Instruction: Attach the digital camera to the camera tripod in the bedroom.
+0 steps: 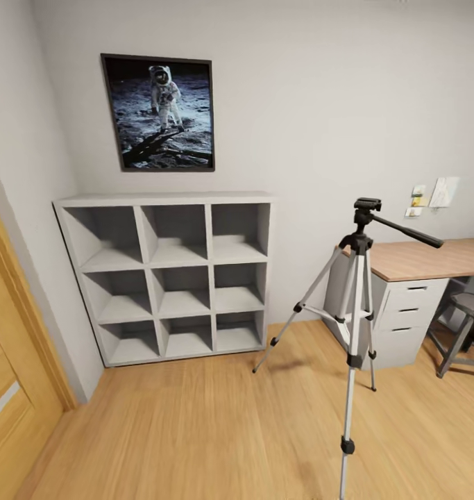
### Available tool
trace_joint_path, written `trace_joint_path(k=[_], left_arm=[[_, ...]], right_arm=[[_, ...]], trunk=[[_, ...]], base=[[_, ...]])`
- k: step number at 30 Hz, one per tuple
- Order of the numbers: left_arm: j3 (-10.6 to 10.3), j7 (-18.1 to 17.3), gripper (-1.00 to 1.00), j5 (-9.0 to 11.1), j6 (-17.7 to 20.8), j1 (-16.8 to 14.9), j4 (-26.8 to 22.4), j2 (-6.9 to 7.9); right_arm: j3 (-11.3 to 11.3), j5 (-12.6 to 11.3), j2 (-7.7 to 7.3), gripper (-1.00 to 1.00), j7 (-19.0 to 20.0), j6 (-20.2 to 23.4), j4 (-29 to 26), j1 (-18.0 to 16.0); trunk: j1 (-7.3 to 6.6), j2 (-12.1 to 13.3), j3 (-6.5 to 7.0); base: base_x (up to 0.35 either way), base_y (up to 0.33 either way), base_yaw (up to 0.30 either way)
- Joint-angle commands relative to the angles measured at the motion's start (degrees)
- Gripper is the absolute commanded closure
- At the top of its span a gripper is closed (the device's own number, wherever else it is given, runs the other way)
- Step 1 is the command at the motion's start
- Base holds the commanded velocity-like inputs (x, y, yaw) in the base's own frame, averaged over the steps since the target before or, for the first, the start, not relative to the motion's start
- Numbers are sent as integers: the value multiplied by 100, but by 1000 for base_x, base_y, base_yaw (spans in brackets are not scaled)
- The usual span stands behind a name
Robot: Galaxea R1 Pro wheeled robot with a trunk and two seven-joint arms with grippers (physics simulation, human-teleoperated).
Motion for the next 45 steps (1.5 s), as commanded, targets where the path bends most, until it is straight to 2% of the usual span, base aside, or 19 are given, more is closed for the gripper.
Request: trace_joint_path(k=[1, 11, 28, 45], left_arm=[[1, 2, -100, 22, -5, 4, -13, 0], [9, 2, -100, 16, -13, 4, -18, -10], [1, 2, -100, 15, -14, 4, -18, -18], [1, 2, -100, 15, -14, 4, -18, -9]], right_arm=[[8, 49, -3, -100, 11, 2, 11, -8], [14, 67, -17, -100, 11, 36, 8, -8], [25, 93, -17, -100, 3, 41, 13, -8], [25, 93, -9, -100, 2, 34, 17, -8]], trunk=[[0, -3, -4], [0, -3, -4], [0, -3, -4], [0, -3, -4]], base=[[0, 0, -249], [0, 26, -207], [0, 282, -9], [1, 31, 0]])
